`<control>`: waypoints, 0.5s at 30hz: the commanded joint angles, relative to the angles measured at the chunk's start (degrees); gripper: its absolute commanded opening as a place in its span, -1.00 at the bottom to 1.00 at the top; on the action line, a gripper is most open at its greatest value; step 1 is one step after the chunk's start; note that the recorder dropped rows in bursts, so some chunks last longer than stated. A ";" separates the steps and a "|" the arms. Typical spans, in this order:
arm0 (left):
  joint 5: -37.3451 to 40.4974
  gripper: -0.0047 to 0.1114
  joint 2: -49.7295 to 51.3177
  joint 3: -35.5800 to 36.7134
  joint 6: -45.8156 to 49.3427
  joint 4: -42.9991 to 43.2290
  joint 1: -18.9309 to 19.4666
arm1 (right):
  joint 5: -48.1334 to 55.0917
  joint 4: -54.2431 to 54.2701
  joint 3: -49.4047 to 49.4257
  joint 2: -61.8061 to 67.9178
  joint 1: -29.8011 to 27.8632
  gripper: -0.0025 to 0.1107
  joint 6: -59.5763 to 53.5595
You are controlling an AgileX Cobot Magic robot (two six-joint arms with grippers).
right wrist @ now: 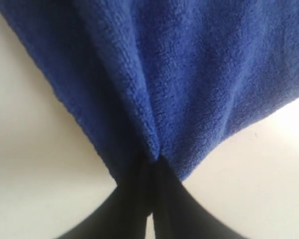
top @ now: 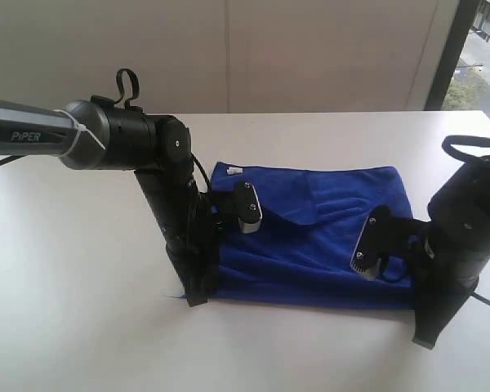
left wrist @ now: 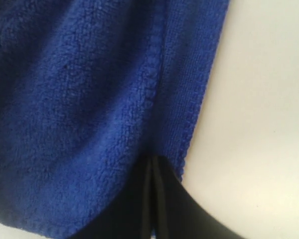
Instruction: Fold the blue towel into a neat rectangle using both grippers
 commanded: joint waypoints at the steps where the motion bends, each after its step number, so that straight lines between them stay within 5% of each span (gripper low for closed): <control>1: 1.43 -0.92 0.04 0.68 -0.16 -0.31 0.14 | -0.91 1.38 0.20 -0.49 -0.01 -0.89 2.03; 8: 1.43 -0.92 0.04 0.68 -0.05 -0.31 0.14 | -0.23 6.58 0.07 -4.79 0.57 0.08 1.49; 12: 1.43 -0.92 0.04 0.68 -0.05 -0.31 0.14 | -0.48 9.67 -3.01 -11.73 2.31 0.11 5.17; 15: 1.31 -0.92 0.04 0.68 -0.17 -0.31 0.14 | -3.24 9.92 -6.29 -16.71 2.70 -0.08 10.33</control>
